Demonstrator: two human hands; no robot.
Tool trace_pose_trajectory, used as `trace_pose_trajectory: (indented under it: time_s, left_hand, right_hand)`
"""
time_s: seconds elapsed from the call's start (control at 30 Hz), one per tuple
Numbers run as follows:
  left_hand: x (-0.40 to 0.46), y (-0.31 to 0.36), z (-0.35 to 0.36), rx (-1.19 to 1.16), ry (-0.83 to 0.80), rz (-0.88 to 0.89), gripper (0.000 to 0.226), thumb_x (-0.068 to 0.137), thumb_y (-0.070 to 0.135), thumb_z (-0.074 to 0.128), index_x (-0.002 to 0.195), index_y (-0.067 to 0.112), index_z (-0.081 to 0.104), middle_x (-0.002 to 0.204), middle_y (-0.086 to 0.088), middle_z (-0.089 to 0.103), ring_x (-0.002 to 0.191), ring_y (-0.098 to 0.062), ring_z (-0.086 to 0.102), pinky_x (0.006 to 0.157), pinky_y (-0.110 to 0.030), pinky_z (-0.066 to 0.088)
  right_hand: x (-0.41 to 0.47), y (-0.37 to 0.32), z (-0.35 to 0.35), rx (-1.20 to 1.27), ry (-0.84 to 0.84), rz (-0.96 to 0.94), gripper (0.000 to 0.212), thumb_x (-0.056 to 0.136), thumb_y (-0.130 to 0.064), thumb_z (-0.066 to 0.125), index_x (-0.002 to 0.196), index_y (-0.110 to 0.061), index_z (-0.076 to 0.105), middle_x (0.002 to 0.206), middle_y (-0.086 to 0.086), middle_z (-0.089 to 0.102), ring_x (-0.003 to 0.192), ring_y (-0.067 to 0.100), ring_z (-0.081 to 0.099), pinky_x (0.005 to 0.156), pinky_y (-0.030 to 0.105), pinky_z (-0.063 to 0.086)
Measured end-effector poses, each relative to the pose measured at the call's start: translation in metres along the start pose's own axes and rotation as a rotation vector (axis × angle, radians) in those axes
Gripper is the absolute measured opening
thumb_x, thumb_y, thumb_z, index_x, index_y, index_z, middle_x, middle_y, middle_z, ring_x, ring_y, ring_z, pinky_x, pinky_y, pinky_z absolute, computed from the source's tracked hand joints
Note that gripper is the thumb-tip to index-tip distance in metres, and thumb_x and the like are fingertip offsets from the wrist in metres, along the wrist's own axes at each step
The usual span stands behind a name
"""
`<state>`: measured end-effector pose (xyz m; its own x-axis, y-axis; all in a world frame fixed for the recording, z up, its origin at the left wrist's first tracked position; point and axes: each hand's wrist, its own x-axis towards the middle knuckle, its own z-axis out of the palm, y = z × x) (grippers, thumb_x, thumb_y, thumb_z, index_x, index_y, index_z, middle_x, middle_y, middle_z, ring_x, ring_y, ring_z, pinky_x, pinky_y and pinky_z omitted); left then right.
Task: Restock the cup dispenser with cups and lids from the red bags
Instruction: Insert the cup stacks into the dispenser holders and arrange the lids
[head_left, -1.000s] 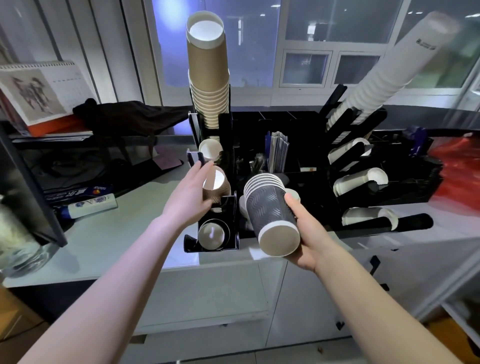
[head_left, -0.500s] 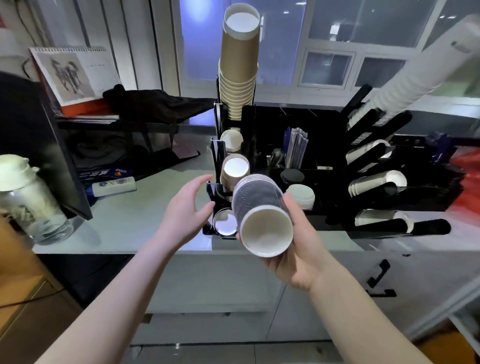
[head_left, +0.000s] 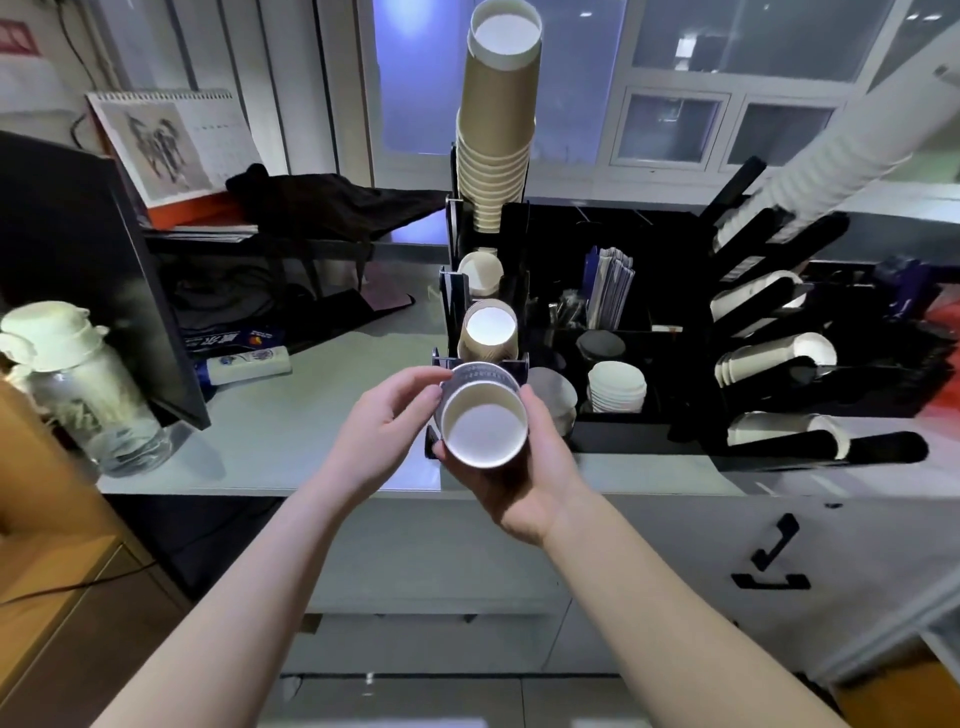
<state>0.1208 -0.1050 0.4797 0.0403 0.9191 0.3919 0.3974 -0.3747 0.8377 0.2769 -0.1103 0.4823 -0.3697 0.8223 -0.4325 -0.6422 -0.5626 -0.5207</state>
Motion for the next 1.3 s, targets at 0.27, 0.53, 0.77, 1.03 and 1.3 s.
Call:
trace_pose_trajectory:
  time_s: [0.27,0.53,0.77,1.03,1.3]
  left_hand:
    - [-0.002,-0.009,-0.005,-0.139,-0.216,-0.117,0.069,0.066,0.087,0.044,0.120,0.044,0.055,0.118,0.030,0.061,0.115,0.008,0.053,0.094,-0.014,0.042]
    - [-0.001,-0.011,0.006,-0.036,-0.201,-0.128,0.047,0.074,0.058,0.050,0.119,0.046,0.055,0.112,0.024,0.064,0.105,0.005,0.057,0.079,-0.011,0.044]
    - [0.016,-0.008,0.020,0.149,-0.019,-0.193,0.040,0.086,0.051,0.027,0.105,0.042,0.061,0.106,0.012,0.067,0.101,-0.011,0.057,0.083,-0.026,0.042]
    - [0.015,-0.042,0.036,0.426,-0.007,-0.242,0.031,0.100,0.029,0.035,0.119,0.029,0.059,0.102,0.007,0.065,0.097,-0.019,0.057,0.071,-0.030,0.041]
    - [0.014,-0.043,0.047,0.402,-0.040,-0.289,0.038,0.086,0.025,0.060,0.121,0.040,0.056,0.103,0.021,0.064,0.097,0.000,0.059,0.077,-0.024,0.047]
  right_hand:
    - [0.003,0.013,0.007,0.125,0.101,0.015,0.055,0.085,-0.053,0.064,0.113,-0.005,0.066,0.095,0.023,0.072,0.079,0.039,0.072,0.063,0.045,0.060]
    - [0.020,0.010,0.002,-0.042,0.146,0.117,0.073,0.087,-0.072,0.040,0.116,-0.008,0.062,0.097,0.024,0.072,0.077,0.040,0.071,0.060,0.043,0.059]
    - [0.024,-0.021,-0.015,-0.528,0.077,0.222,0.073,0.092,-0.070,0.024,0.129,-0.010,0.045,0.092,0.022,0.073,0.077,0.041,0.071,0.054,0.041,0.059]
    - [0.015,-0.077,-0.046,-0.917,0.105,-0.080,0.017,0.093,-0.013,0.052,0.097,-0.004,0.066,0.068,0.008,0.073,0.053,0.023,0.068,0.044,0.021,0.050]
    - [0.032,-0.099,-0.068,-0.934,0.173,-0.254,0.020,0.095,-0.008,0.045,0.098,-0.011,0.065,0.082,0.008,0.069,0.065,0.018,0.064,0.056,0.020,0.053]
